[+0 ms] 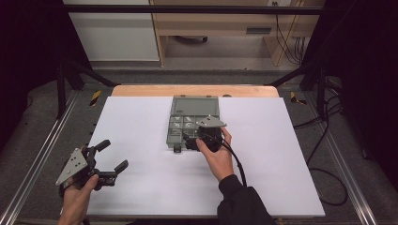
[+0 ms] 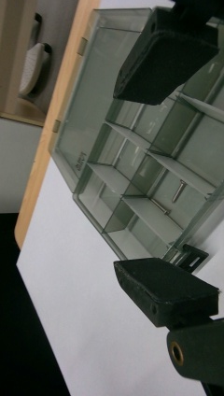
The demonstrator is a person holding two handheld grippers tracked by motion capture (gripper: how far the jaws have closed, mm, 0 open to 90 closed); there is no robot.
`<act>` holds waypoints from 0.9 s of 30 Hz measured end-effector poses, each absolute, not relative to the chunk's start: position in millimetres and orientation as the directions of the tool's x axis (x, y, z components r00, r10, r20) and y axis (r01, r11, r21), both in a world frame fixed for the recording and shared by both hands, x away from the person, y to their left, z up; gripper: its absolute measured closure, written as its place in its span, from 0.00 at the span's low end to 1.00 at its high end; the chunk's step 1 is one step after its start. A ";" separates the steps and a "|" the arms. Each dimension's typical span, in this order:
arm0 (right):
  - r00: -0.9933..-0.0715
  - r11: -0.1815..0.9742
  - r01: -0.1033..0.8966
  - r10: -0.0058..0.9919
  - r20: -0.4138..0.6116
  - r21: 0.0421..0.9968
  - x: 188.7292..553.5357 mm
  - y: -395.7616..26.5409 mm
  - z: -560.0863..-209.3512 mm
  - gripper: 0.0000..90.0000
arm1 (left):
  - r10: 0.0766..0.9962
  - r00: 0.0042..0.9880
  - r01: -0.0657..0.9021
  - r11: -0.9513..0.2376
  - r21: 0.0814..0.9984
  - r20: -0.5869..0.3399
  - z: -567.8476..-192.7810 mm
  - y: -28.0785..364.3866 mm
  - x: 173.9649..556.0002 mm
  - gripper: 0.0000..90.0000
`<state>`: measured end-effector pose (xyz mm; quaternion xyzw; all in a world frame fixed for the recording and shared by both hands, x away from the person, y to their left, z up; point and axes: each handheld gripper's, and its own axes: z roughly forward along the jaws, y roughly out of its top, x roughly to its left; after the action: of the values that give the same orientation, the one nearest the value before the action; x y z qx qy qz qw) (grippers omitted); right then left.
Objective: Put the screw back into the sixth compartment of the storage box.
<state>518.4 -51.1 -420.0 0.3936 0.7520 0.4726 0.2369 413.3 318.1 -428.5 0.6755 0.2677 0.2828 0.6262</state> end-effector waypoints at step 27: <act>-0.591 0.227 0.251 0.806 -0.037 0.941 503.9 -78.8 -403.1 0.09 | 0.719 0.694 0.012 -0.073 0.997 0.044 -428.8 319.1 412.5 0.01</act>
<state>503.9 -78.8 -403.1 0.3599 0.7338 0.5071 0.2737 412.5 319.1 -428.8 0.6755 0.2703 0.2829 0.6250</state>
